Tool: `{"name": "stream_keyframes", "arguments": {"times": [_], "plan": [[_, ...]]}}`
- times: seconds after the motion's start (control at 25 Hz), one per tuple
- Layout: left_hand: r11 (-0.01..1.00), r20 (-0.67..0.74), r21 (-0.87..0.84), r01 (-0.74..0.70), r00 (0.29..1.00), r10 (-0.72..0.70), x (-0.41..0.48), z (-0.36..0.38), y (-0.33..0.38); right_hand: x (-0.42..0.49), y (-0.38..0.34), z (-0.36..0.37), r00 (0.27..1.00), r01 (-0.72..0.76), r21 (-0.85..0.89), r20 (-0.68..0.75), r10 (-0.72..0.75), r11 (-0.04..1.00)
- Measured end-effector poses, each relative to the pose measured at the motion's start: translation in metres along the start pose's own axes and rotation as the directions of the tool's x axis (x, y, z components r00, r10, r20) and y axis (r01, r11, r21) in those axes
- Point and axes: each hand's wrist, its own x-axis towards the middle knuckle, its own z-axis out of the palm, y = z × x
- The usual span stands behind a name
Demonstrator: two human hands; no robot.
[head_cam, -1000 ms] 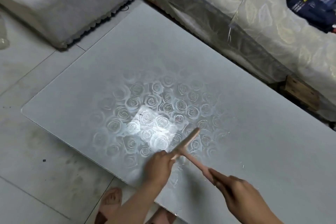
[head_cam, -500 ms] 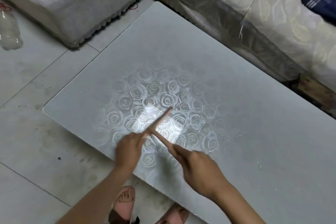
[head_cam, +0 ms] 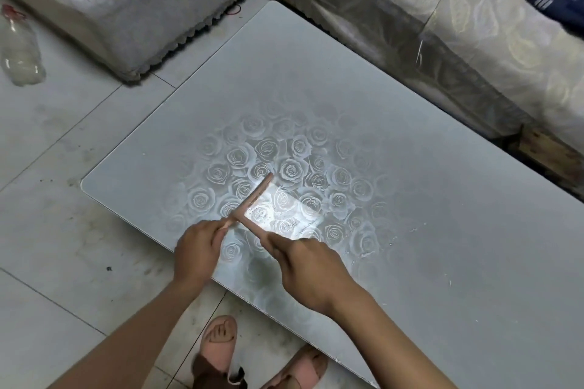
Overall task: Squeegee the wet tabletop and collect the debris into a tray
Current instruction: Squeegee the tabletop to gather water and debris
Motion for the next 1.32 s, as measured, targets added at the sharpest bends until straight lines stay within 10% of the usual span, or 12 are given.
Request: {"name": "stream_keyframes", "arguments": {"times": [0.32,0.52,0.8,1.08,1.32], "plan": [[0.989,0.305,-0.102,-0.107,0.943,0.134,-0.064,0.061,0.073,-0.102,0.049,-0.002,0.968,-0.253,-0.017,-0.007,0.252,0.967],[0.995,0.063,-0.053,-0.087,0.994,0.09,0.008,-0.003,0.03,-0.028,0.005,-0.01,0.992,-0.008,-0.038,-0.126,0.003,0.999],[0.998,0.078,0.043,-0.041,0.996,0.037,-0.004,0.018,0.031,-0.027,0.019,0.015,0.996,-0.083,0.0,-0.016,0.083,0.997],[0.989,0.485,0.03,-0.144,0.868,0.112,-0.11,0.101,0.126,-0.163,0.101,0.005,0.94,-0.34,-0.036,0.008,0.341,0.94],[0.993,0.193,0.038,-0.112,0.976,0.103,-0.046,0.055,0.108,-0.103,0.082,-0.006,0.988,-0.113,0.004,-0.107,0.112,0.994]]}}
